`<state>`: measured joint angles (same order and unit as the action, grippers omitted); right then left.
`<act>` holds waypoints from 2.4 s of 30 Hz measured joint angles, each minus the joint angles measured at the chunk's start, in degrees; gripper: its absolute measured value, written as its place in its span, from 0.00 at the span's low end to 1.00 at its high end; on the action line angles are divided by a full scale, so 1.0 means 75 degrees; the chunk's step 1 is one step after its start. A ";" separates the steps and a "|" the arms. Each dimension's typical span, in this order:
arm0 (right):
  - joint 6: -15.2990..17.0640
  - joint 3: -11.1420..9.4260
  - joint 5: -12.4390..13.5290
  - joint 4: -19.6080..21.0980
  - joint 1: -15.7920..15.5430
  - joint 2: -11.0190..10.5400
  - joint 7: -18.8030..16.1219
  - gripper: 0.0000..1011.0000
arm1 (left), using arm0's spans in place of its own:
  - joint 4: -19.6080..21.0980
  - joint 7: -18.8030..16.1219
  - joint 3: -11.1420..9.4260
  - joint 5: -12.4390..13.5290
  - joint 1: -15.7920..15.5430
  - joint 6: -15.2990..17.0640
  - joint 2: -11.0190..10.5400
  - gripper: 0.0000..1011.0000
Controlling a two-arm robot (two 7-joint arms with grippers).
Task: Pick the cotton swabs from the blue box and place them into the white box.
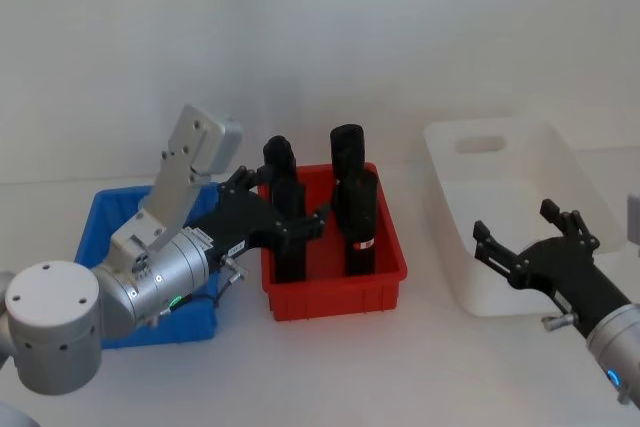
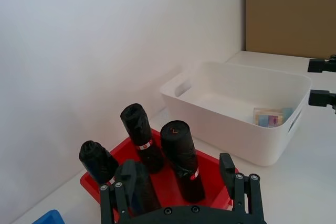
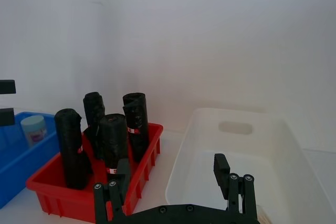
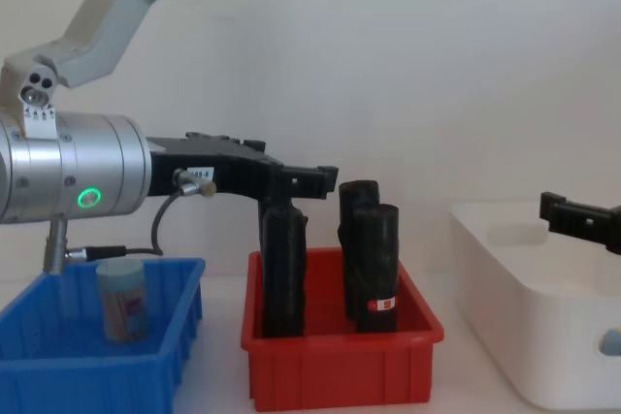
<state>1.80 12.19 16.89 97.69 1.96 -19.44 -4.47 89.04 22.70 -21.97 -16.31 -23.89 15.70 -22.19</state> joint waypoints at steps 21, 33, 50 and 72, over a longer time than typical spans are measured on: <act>0.0021 0.0102 -0.0058 0.0472 -0.0373 0.0015 0.0092 0.99 | 0.0408 -0.2133 -0.0399 0.0465 0.0996 -0.1445 0.0032 0.99; 0.0019 0.0099 -0.0057 0.0472 -0.0373 0.0015 0.0088 0.99 | 0.0555 -0.2912 -0.0541 0.0642 0.1363 -0.1968 0.0043 0.99; 0.0012 0.0089 -0.0088 0.0351 -0.0280 0.0045 -0.0007 0.99 | 0.0558 -0.2946 -0.0542 0.0648 0.1374 -0.1991 0.0040 0.99; -0.0206 0.0228 -0.0903 -0.1832 0.1549 0.0696 -0.1560 0.99 | 0.0551 -0.2944 -0.0541 0.0643 0.1373 -0.1987 0.0039 0.99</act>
<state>0.26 13.90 10.12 83.96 13.58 -14.22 -16.17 93.18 0.63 -26.03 -11.49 -13.59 0.80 -21.90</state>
